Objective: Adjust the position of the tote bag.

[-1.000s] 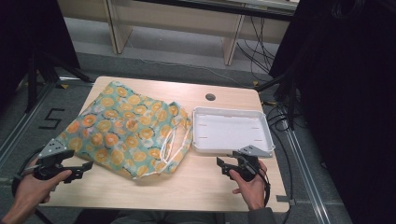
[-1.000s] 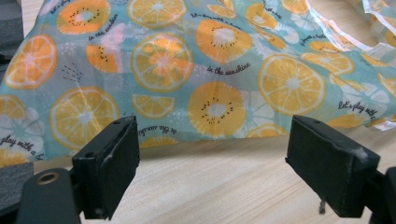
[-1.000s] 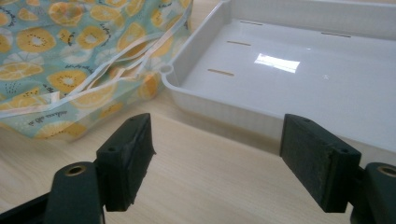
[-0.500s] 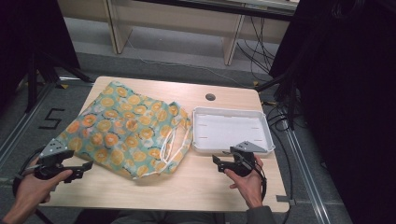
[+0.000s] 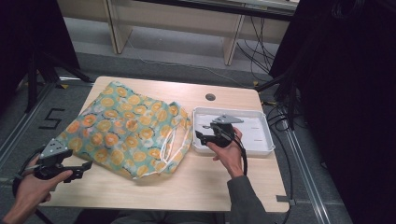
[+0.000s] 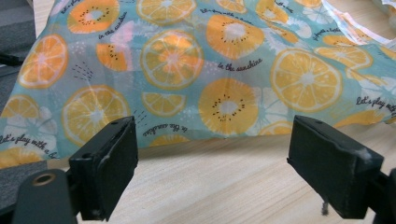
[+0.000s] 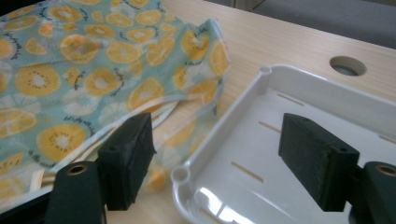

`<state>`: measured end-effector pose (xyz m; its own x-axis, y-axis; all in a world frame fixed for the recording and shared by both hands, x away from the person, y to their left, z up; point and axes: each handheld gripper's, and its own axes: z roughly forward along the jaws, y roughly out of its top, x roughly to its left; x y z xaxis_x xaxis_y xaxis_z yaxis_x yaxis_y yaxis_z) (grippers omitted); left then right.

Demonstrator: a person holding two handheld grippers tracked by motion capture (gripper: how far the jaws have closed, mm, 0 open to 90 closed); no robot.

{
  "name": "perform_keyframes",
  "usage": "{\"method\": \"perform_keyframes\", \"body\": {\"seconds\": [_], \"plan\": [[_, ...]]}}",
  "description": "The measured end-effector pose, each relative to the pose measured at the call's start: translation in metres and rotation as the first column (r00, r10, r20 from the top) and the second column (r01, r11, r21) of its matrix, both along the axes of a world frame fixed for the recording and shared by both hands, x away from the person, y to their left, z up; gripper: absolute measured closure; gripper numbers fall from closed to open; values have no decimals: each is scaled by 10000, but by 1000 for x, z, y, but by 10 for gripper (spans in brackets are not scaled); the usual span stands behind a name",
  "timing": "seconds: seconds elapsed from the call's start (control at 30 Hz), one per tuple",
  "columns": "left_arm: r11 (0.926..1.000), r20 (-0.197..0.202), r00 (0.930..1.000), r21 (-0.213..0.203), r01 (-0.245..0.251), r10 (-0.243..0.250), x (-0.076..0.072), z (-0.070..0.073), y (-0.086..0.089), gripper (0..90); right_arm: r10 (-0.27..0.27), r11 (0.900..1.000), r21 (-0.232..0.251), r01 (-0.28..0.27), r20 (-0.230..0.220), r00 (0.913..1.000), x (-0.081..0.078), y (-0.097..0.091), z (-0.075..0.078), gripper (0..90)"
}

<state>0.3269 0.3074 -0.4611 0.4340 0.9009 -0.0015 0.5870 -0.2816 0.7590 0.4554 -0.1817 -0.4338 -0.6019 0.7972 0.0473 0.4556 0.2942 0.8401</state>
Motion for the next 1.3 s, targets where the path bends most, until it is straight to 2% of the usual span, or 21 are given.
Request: {"method": "perform_keyframes", "body": {"seconds": [0.03,0.1,0.13,0.2,0.27,0.33,0.37,0.4,0.47,0.67,0.7,0.83,0.9,0.93,1.0,1.1,1.13,1.17,1.2,1.27,1.3], "plan": [[9996,23,10000,-259,-82,82,0,-1,0,153,112,9998,-179,-115,-149,9998,6,4,1,284],[9995,62,9999,-288,-157,159,0,-1,-1,152,136,9996,-235,-136,-3,9999,13,9,0,287],[9991,86,9997,-365,-232,236,0,-1,-2,155,223,9988,-438,-225,-47,9997,26,18,0,296],[9992,107,9997,-355,-193,197,0,-1,-2,165,269,9982,-530,-283,-261,9993,32,22,0,301],[9999,29,10000,-111,-74,75,0,-1,0,174,297,9975,-629,-321,-382,9988,53,38,-5,310],[9993,14,9999,-353,-113,113,1,-2,-1,178,367,9953,-876,-424,-659,9971,64,48,-8,334],[9992,0,9999,-355,-165,165,1,-2,-2,178,315,9959,-835,-352,-445,9985,70,53,-12,343],[9993,-18,9999,-361,-132,132,1,-2,-1,178,368,9928,-1105,-465,-880,9954,76,56,-12,343],[9994,-5,9999,-313,-151,151,1,-2,-1,182,337,9900,-1342,-437,-762,9965,86,64,-14,355],[9999,-82,10000,-115,-33,32,1,-1,-1,185,188,9926,-1177,-292,-881,9959,111,79,-18,375],[9999,-76,10000,-104,-6,5,1,-1,-1,192,233,9901,-1346,-407,-1280,9915,116,82,-20,397],[9998,-74,9999,-200,-86,85,1,-1,-1,199,37,9890,-1454,-267,-1560,9878,119,88,-26,407],[9997,-93,9999,-235,-80,78,2,-1,1,204,2,9890,-1457,-272,-1819,9833,124,88,-31,519],[9980,-8,9997,-597,-230,230,2,-2,0,206,272,9867,-1530,-551,-1791,9834,126,87,-33,604],[9979,8,9993,-527,-370,370,3,-1,3,206,362,9824,-1735,-693,-1868,9817,126,87,-35,763],[9973,-53,9991,-595,-426,424,4,-2,4,214,587,9759,-1957,-963,-1894,9801,123,88,-37,857],[9991,-146,9995,-319,-272,268,5,-1,7,214,785,9737,-1966,-1149,-1838,9798,120,89,-37,880],[9984,-51,9992,-417,-388,387,6,-1,6,216,1038,9707,-1943,-1413,-1912,9760,116,90,-35,893],[9981,20,9987,-337,-511,512,7,-2,6,210,1479,9586,-2141,-1877,-1888,9708,106,92,-34,900],[9981,39,9985,-306,-540,542,9,-2,8,209,1668,9523,-2256,-2054,-1786,9697,101,93,-33,900],[9980,34,9983,-266,-578,579,10,-3,9,210,2014,9399,-2430,-2398,-1727,9642,94,92,-31,900]]}}
